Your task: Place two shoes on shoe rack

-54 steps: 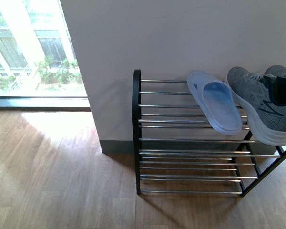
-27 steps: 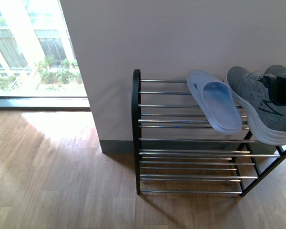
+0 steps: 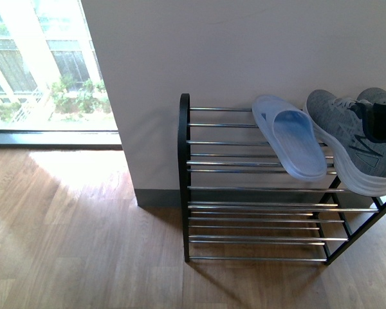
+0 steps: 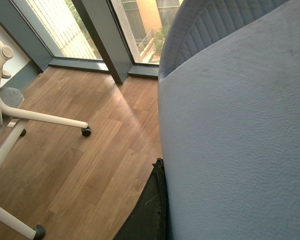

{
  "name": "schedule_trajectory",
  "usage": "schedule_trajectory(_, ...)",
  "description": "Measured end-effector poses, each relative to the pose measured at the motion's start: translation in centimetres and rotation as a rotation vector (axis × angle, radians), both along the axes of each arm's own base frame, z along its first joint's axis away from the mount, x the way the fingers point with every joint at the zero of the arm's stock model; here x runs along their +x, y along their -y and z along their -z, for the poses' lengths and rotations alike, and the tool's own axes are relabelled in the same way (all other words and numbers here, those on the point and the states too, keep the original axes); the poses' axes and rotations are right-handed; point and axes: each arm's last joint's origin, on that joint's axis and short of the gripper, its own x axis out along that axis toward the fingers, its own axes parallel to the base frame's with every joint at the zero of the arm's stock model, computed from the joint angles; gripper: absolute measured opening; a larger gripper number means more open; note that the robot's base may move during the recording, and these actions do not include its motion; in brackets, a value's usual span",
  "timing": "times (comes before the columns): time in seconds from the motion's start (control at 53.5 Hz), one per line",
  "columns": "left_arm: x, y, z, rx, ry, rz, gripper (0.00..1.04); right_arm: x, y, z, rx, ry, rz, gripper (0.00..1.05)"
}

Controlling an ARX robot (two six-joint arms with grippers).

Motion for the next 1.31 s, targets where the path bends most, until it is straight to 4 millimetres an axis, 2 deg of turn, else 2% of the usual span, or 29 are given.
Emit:
schedule_trajectory(0.953,0.0,0.0,0.0,0.000,0.000,0.000,0.02,-2.0,0.0,-0.1,0.000,0.007,0.000,0.01)
schedule_trajectory(1.103,0.0,0.0,0.0,0.001,0.000,-0.002,0.02,-3.1,0.0,0.2,0.000,-0.003,-0.002,0.01)
schedule_trajectory(1.308,0.0,0.0,0.0,0.000,0.000,0.000,0.02,-3.2,0.0,0.2,0.000,0.000,-0.001,0.01)
